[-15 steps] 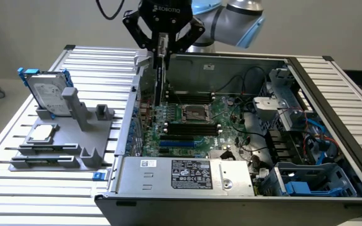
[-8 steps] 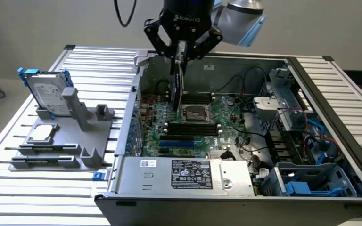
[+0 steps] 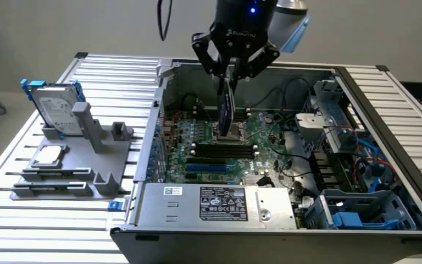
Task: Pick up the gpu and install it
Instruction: 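Pick up the gpu and move the gpu toward the slot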
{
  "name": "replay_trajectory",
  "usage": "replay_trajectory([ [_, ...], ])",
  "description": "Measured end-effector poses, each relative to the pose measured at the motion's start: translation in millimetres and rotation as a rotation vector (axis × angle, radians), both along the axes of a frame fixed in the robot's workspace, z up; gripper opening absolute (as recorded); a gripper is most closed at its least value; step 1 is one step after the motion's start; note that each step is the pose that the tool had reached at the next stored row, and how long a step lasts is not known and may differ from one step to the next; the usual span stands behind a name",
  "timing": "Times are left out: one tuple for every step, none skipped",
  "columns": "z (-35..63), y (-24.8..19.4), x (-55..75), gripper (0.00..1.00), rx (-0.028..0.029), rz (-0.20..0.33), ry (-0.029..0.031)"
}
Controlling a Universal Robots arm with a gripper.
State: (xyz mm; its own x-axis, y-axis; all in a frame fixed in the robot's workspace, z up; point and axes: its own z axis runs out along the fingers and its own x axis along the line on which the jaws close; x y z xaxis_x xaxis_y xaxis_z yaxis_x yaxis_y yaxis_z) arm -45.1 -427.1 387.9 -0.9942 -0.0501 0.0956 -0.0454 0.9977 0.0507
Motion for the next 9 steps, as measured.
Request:
replay_trajectory([
  [-1.7, 0.0, 3.6, 0.27, -0.0002, 0.0, 0.0001],
  [-3.6, 0.0, 7.0, 0.27, -0.0001, 0.0, 0.0],
  [-5.5, 0.0, 9.6, 0.27, 0.0001, 0.0, -0.0001],
  [-7.2, 0.0, 11.5, 0.27, 0.0, 0.0, 0.0],
  [-9.0, 0.0, 13.2, 0.27, -0.0001, 0.0, 0.0],
  [-10.9, 0.0, 14.9, 0.27, 0.0, 0.0, 0.0],
  [-12.7, 0.0, 16.6, 0.27, 0.0001, 0.0, 0.0],
  [-14.5, 0.0, 18.2, 0.27, 0.0001, 0.0, -0.0001],
  [-16.3, 0.0, 19.8, 0.27, 0.0, 0.0, 0.0],
])
